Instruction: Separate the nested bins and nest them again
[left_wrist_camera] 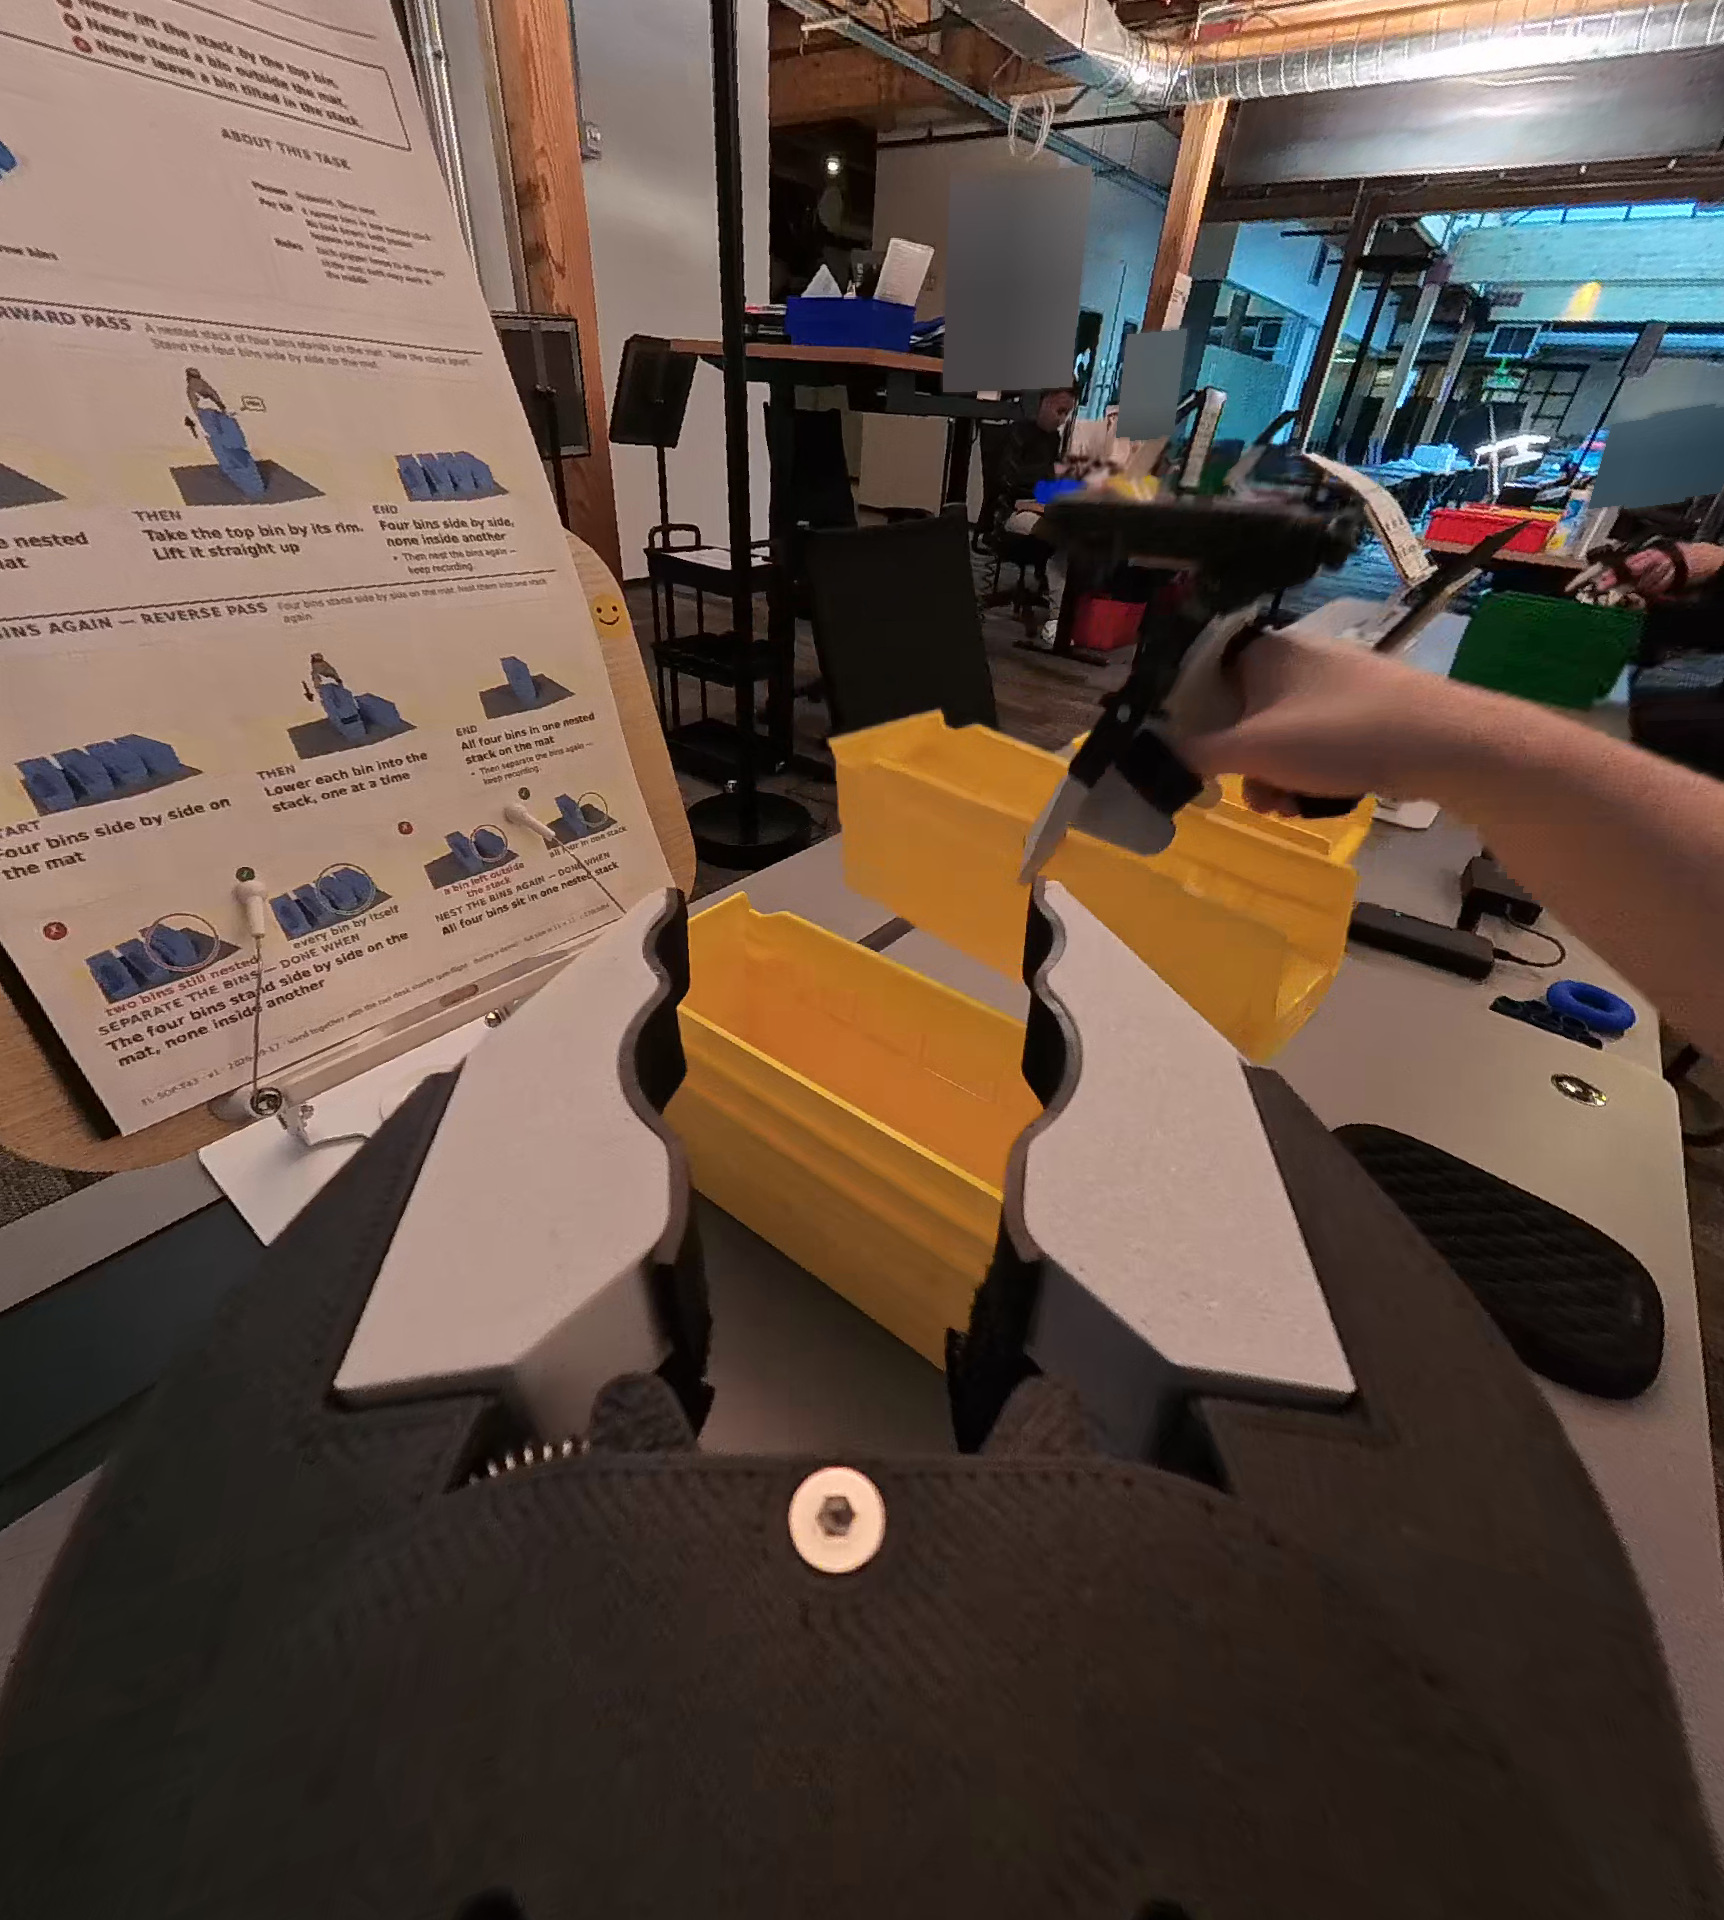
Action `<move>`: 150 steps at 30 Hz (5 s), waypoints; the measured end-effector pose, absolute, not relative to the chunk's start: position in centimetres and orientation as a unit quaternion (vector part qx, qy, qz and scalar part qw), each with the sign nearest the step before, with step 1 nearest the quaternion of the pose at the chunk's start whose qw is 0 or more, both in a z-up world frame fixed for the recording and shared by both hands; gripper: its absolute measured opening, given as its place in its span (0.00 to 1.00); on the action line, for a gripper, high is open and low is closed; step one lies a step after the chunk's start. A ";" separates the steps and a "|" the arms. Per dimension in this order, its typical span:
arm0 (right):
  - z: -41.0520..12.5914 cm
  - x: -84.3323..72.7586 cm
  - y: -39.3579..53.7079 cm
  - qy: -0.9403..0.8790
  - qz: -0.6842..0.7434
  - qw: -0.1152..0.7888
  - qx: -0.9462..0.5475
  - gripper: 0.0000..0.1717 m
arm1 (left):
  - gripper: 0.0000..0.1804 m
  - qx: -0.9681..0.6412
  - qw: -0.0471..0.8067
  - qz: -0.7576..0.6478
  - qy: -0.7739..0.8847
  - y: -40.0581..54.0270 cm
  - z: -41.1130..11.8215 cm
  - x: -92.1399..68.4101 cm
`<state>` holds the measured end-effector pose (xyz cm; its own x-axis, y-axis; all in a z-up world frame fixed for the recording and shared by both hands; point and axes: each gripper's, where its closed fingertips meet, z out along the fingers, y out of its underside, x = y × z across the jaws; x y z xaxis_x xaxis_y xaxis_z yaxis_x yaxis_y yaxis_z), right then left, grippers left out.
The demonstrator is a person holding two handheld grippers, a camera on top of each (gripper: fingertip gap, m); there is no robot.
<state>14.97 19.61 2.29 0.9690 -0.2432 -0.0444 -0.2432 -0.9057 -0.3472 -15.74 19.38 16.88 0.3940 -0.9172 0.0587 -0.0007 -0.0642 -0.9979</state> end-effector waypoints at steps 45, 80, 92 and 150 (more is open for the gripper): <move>14.2 9.6 21.5 -0.057 -0.089 0.483 -0.869 0.72 | 0.39 -0.628 0.568 -0.353 0.398 19.0 15.7 -13.3; 15.6 26.0 18.1 0.068 0.067 0.854 -0.512 0.58 | 0.78 -0.870 0.309 -0.177 0.340 24.9 2.8 -0.5; 13.9 28.4 18.8 0.138 0.241 0.824 -0.493 0.55 | 0.84 -0.959 0.116 -0.132 0.222 24.4 -1.7 1.6; 11.3 28.1 21.2 0.140 0.282 0.781 -0.539 0.48 | 0.86 -0.967 0.049 0.040 0.246 25.5 0.1 0.1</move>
